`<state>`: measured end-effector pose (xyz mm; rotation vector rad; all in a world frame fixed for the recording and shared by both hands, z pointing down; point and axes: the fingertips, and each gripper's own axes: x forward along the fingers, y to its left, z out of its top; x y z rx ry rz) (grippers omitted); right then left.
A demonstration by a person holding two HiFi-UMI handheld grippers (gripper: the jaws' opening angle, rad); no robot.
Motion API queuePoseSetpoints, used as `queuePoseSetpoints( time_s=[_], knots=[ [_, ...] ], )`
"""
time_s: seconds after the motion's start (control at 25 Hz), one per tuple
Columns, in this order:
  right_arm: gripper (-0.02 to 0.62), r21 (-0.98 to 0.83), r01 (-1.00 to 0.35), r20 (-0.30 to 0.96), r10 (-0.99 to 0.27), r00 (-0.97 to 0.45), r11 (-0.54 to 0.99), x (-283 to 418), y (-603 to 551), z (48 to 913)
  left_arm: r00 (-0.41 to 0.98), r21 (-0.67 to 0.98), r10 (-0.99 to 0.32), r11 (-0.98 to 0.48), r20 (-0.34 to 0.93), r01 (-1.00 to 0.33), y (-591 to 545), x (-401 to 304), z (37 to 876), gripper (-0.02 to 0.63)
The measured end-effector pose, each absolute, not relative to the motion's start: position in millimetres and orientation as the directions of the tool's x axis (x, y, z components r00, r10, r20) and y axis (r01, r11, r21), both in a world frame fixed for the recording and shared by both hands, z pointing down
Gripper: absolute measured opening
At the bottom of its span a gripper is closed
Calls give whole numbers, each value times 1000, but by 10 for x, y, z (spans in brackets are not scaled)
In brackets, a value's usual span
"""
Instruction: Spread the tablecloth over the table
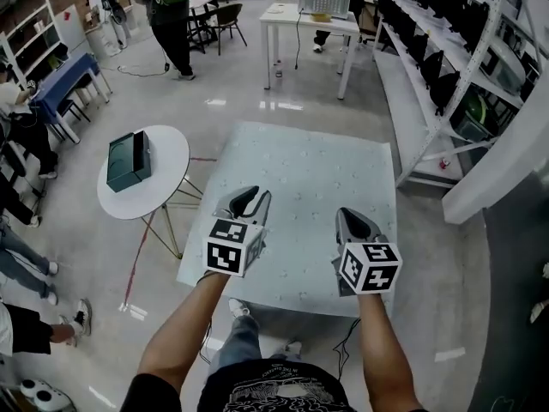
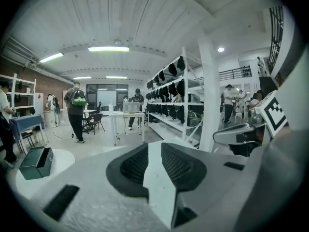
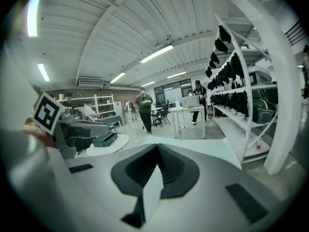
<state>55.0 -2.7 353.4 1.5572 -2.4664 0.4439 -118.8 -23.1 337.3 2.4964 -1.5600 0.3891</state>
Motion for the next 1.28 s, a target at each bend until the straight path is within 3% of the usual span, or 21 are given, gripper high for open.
queuePoseSetpoints(
  time_s=[0.44, 1.28],
  knots=[
    [5, -95, -907, 272, -866, -420, 410, 758, 339, 3081, 441, -52, -844, -477, 306, -877, 259, -863, 3118, 3],
    [5, -3, -926, 257, -894, -366, 378, 524, 584, 2866, 481, -42, -814, -521, 326, -853, 417, -1240, 3121, 3]
  ],
)
